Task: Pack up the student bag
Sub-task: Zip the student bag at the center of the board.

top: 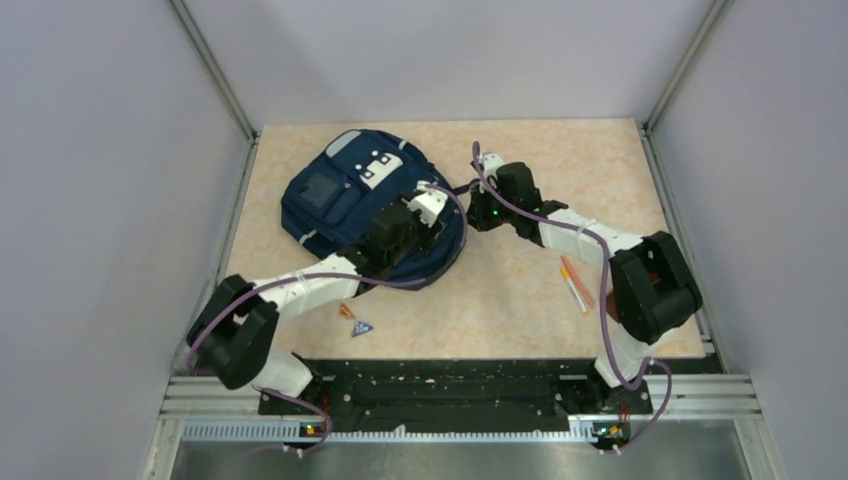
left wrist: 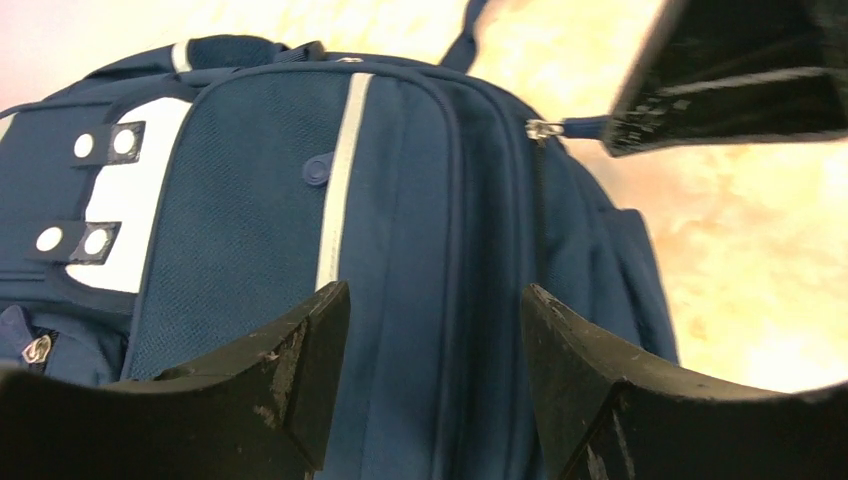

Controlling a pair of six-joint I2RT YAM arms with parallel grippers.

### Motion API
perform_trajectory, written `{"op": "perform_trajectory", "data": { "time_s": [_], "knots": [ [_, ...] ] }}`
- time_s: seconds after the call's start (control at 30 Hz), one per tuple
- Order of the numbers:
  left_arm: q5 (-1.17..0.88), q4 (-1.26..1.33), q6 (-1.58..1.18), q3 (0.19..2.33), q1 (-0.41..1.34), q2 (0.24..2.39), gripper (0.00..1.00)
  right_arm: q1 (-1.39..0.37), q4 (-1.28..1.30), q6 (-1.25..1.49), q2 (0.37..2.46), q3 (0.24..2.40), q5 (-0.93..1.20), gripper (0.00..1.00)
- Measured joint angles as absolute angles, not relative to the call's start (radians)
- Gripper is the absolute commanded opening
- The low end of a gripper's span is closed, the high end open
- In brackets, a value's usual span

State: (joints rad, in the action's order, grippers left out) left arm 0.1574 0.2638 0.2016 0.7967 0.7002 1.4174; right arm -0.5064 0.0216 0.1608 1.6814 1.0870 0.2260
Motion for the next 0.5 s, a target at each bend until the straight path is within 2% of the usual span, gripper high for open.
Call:
{"op": "perform_trajectory", "data": {
  "time_s": [0.33, 0.37, 0.4, 0.43, 0.5],
  "knots": [
    [0.340, 0.369, 0.213, 0.907, 0.700, 1.602, 0.68, -0.506, 0.007, 0.162, 1.660, 1.067, 0.233, 0.00],
    [0.354, 0.373, 0.213, 0.915, 0.702, 1.615, 0.63, -0.506, 0.007, 0.162, 1.659, 1.067, 0.233, 0.00],
    [0.361, 0.376, 0.213, 0.919, 0.704, 1.623, 0.54, -0.506, 0.007, 0.162, 1.658, 1.066, 0.233, 0.00],
    [0.364, 0.378, 0.214, 0.920, 0.706, 1.629, 0.37, -0.506, 0.007, 0.162, 1.658, 1.066, 0.231, 0.00],
    [0.357, 0.385, 0.221, 0.920, 0.711, 1.639, 0.17, -0.506, 0.005, 0.166, 1.658, 1.066, 0.228, 0.00]
  ]
}}
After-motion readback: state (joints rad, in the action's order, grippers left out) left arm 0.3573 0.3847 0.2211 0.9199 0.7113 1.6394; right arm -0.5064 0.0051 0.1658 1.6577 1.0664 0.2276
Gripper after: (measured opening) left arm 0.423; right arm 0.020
